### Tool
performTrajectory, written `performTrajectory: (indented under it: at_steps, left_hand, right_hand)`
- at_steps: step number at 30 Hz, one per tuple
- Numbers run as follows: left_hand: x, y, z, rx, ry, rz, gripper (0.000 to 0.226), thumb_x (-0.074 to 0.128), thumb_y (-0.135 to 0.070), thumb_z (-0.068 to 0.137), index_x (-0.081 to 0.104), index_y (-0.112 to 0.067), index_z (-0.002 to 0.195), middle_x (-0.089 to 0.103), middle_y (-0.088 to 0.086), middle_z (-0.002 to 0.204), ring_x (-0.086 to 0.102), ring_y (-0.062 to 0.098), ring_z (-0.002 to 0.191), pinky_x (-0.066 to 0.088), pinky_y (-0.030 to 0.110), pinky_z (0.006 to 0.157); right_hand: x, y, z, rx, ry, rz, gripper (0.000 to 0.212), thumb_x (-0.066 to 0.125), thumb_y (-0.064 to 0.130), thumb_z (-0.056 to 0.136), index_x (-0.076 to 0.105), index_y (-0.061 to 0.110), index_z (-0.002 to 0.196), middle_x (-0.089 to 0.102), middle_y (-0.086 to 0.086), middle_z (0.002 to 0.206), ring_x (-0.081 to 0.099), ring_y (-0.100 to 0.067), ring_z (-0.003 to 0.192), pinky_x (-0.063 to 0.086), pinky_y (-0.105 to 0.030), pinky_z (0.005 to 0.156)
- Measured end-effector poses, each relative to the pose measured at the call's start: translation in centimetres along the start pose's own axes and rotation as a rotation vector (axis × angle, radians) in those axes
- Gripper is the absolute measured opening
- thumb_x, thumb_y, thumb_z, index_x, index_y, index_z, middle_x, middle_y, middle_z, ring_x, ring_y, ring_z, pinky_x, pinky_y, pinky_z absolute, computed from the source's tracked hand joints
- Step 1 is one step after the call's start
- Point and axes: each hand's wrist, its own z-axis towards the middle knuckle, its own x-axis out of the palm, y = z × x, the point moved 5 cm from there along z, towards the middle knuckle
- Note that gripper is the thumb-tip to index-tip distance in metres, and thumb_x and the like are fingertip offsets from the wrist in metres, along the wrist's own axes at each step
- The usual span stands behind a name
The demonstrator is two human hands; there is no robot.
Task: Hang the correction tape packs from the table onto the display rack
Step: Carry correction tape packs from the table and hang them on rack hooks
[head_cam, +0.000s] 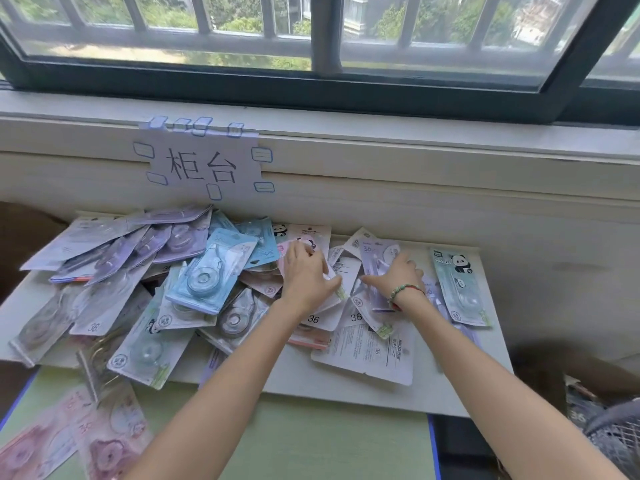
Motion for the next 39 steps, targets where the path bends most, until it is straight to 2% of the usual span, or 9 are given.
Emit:
performTrajectory:
  at_steps: [5,9,11,15,19,26,32,36,39]
  left_hand:
    - [0.0,0.2,-0.6,0.105,0.108,-0.117,0.025,0.071,-0.037,0.082,0.056,-0.018,0.078,0.050,0.000,0.102,0.042,0.024,0.117,0.026,0.030,0.102]
    - [-2.0,0.6,-1.8,-0.046,-0.231,-0.025,0.027,0.067,-0.034,0.086,0.058,-0.009,0.096,0.053,0.008,0.108,0.048,0.026,0.107,0.034,0.032,0.090]
    - [-2.7,0.7,-2.4,-0.140,-0.283,0.068,0.039,0.063,-0.039,0.089,0.056,-0.006,0.110,0.049,0.012,0.116,0.047,0.029,0.108,0.037,0.035,0.088]
    - [-2.4,0.1,-2.4,-0.387,-0.091,0.135,0.074,0.053,-0.059,0.089,0.035,-0.006,0.136,0.032,0.021,0.140,0.033,0.035,0.128,0.035,0.046,0.101]
    - [-0.7,-1.4,-2.0,-0.464,0.049,0.049,0.093,0.059,-0.056,0.087,0.012,-0.007,0.151,-0.001,0.029,0.156,0.000,0.044,0.145,0.022,0.061,0.110]
    - [-0.3,-1.8,-3.6,-0.372,0.009,-0.102,0.102,0.074,-0.036,0.081,0.006,-0.011,0.154,-0.023,0.027,0.153,-0.011,0.042,0.145,0.015,0.048,0.117]
    - [-1.4,-1.9,-6.4,-0.324,-0.092,-0.279,0.114,0.075,-0.036,0.077,-0.006,-0.007,0.153,0.017,0.022,0.151,0.021,0.035,0.140,0.022,0.040,0.115]
    - [-2.1,-0.2,-9.0,-0.405,-0.109,-0.308,0.123,0.078,-0.040,0.076,-0.014,-0.011,0.152,0.005,0.011,0.160,0.013,0.027,0.147,0.023,0.047,0.116]
    - [-2.8,0.3,-11.4,-0.396,-0.105,-0.352,0.121,0.076,-0.040,0.078,-0.015,-0.013,0.152,-0.003,0.007,0.162,0.003,0.022,0.149,0.015,0.039,0.117]
  right_hand:
    - [-0.3,-0.4,0.0,0.013,-0.006,0.086,0.101,0.075,0.040,0.077,0.011,0.005,0.147,0.028,-0.022,0.146,0.030,-0.036,0.134,0.036,-0.044,0.103]
    - [-0.4,-0.4,-0.3,0.015,-0.017,0.109,0.107,0.076,0.040,0.076,0.006,0.004,0.149,0.027,-0.023,0.146,0.031,-0.036,0.134,0.037,-0.044,0.102]
    - [-0.5,-0.5,-0.5,0.013,-0.024,0.115,0.107,0.075,0.040,0.077,0.005,0.003,0.149,0.026,-0.023,0.147,0.031,-0.036,0.135,0.037,-0.044,0.102]
    - [-0.4,-0.3,-1.0,-0.001,-0.032,0.114,0.107,0.075,0.041,0.077,0.005,0.003,0.149,0.026,-0.023,0.148,0.029,-0.036,0.136,0.035,-0.044,0.104]
    - [-0.4,-0.1,-1.7,-0.003,-0.041,0.133,0.107,0.075,0.040,0.077,0.005,0.003,0.149,0.025,-0.022,0.148,0.028,-0.035,0.137,0.034,-0.044,0.105]
    - [-1.3,-1.0,-2.8,-0.027,-0.077,0.173,0.105,0.076,0.038,0.077,0.009,-0.001,0.148,0.026,-0.022,0.148,0.026,-0.035,0.137,0.033,-0.043,0.105]
    - [-1.6,-1.3,-4.5,-0.069,-0.089,0.208,0.106,0.076,0.035,0.077,0.007,-0.001,0.149,0.024,-0.021,0.148,0.028,-0.035,0.136,0.034,-0.042,0.104]
    - [-1.6,-1.3,-6.5,-0.143,-0.122,0.249,0.114,0.078,0.035,0.075,-0.001,0.001,0.150,0.015,-0.017,0.152,0.024,-0.034,0.138,0.032,-0.042,0.107]
    - [-1.3,-1.4,-8.8,-0.170,-0.154,0.294,0.120,0.081,0.034,0.073,-0.005,0.004,0.150,0.008,-0.015,0.154,0.023,-0.033,0.140,0.030,-0.042,0.110]
